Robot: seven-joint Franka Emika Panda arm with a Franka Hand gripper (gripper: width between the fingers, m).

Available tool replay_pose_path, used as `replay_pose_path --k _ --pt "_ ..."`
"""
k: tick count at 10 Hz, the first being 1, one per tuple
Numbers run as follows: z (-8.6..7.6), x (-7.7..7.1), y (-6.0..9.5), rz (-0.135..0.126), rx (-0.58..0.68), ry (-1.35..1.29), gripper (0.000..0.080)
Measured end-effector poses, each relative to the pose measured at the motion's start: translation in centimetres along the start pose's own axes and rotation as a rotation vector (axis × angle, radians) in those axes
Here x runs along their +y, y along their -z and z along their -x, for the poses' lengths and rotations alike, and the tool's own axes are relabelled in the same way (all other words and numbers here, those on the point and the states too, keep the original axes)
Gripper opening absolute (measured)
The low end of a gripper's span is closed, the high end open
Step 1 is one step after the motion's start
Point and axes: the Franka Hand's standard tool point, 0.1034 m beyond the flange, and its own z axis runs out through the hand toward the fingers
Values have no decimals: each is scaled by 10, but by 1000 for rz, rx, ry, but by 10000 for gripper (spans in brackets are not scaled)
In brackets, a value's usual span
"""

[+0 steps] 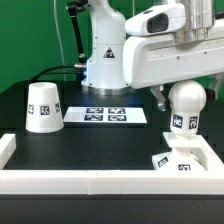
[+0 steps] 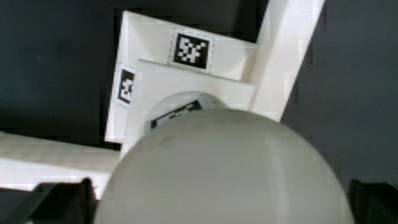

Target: Assemble lamp

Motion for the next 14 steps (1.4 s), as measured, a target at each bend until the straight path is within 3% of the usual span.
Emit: replay_pose_path --k 4,5,14 --pt "0 -3 0 -1 -1 -327 699" --pt "0 -5 -1 -1 -1 -398 574" --pt "-1 -4 0 -3 2 -468 576"
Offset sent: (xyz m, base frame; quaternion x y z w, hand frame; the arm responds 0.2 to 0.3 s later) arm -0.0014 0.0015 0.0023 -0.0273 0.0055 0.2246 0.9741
